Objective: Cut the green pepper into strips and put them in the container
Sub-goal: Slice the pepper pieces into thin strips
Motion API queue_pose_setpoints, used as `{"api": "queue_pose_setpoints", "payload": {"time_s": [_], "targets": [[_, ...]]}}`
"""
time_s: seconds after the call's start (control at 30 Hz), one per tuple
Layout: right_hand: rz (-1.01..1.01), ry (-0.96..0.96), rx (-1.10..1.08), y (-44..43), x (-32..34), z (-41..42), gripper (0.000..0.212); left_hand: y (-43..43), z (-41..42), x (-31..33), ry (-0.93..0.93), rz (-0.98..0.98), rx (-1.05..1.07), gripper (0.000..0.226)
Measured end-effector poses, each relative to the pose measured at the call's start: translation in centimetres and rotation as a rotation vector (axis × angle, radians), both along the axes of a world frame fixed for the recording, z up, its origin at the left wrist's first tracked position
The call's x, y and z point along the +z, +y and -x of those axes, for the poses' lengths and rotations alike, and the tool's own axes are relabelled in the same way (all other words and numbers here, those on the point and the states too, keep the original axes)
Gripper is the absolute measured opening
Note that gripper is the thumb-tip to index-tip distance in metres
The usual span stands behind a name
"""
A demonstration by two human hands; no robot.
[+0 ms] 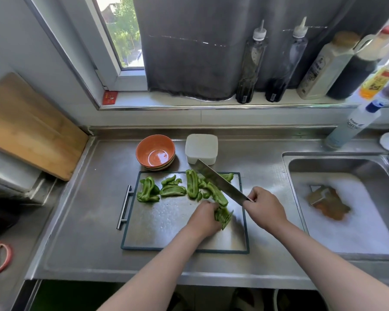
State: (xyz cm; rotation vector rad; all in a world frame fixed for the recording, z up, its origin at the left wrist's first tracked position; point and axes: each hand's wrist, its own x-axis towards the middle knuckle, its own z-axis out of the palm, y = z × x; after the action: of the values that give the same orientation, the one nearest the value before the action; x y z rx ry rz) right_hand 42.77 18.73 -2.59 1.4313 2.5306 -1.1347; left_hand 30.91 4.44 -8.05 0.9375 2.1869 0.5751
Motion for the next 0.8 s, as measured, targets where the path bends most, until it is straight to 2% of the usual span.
{"api": "queue_pose_setpoints", "payload": {"time_s": [0.1,0.23,0.33,0.43,0.57,0.63,0.8], "targets": [[0.011,0.019,-0.012,0.6,-0.1,0.0,0.013,0.9,1.5,1.3,0.059,-0.003,0.050,0.026],[0.028,0.050,-0.032,1.3,0.0,0.5,0.015,1.8,4.4,1.9,0.419,-0.024,-0.022,0.030],[0.043,0.072,-0.033,1.6,-0.1,0.9,0.014,2.9,5.7,1.2,0.622,-0.010,-0.264,0.040],[0.054,0.083,-0.028,1.8,-0.3,1.1,0.014,3.6,6.3,0.1,0.766,0.032,-0.440,0.036],[0.073,0.092,-0.017,1.9,-0.6,1.1,0.013,4.0,6.8,-1.1,0.876,-0.078,-0.481,0.013],[0.083,0.094,-0.019,1.9,-0.7,1.0,0.014,3.9,7.4,-1.7,0.890,-0.157,-0.481,0.010],[0.074,0.094,-0.011,1.7,-0.3,1.3,0.015,2.0,7.5,-1.1,0.704,-0.342,-0.359,0.005]]}}
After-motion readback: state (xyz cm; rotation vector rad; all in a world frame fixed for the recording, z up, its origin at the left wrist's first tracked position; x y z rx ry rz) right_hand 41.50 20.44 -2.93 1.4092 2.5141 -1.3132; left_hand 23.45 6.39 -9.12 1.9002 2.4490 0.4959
